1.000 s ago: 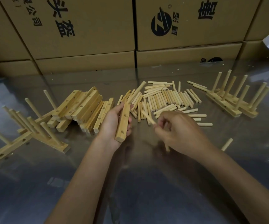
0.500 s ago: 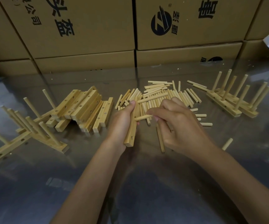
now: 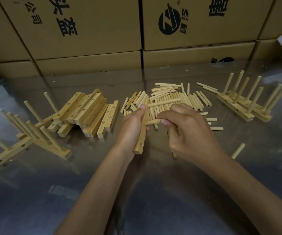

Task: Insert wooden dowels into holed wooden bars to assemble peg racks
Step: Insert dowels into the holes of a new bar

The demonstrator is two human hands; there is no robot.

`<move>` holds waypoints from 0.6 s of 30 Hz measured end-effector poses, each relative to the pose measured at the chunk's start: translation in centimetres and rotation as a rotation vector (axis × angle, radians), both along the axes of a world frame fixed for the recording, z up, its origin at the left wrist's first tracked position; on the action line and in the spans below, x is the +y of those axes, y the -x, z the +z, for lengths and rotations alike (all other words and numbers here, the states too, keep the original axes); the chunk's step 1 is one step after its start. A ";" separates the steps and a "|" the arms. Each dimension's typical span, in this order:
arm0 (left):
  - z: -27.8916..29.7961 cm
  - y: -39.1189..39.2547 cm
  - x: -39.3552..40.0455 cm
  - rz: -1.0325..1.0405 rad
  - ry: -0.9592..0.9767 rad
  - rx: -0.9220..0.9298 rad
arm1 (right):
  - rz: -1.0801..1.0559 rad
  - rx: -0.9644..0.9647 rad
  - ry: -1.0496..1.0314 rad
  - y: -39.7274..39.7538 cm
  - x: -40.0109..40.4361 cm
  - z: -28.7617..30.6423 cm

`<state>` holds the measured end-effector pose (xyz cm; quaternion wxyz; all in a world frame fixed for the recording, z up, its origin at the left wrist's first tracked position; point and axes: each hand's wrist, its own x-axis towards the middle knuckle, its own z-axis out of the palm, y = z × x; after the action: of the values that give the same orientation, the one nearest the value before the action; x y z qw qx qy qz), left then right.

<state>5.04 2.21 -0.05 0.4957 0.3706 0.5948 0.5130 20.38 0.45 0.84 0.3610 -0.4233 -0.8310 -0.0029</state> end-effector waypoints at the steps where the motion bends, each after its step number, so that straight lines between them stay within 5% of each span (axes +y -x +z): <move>1: -0.1 -0.1 0.0 -0.007 0.007 0.007 | 0.000 -0.001 0.009 0.0 -0.1 0.0; 18: -0.5 0.2 0.4 -0.002 0.047 -0.092 | 0.058 0.172 0.120 -0.2 0.6 -0.4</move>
<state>4.87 2.58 -0.57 0.5318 0.3354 0.5830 0.5147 20.55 1.06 0.41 0.4048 -0.4185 -0.8076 0.0938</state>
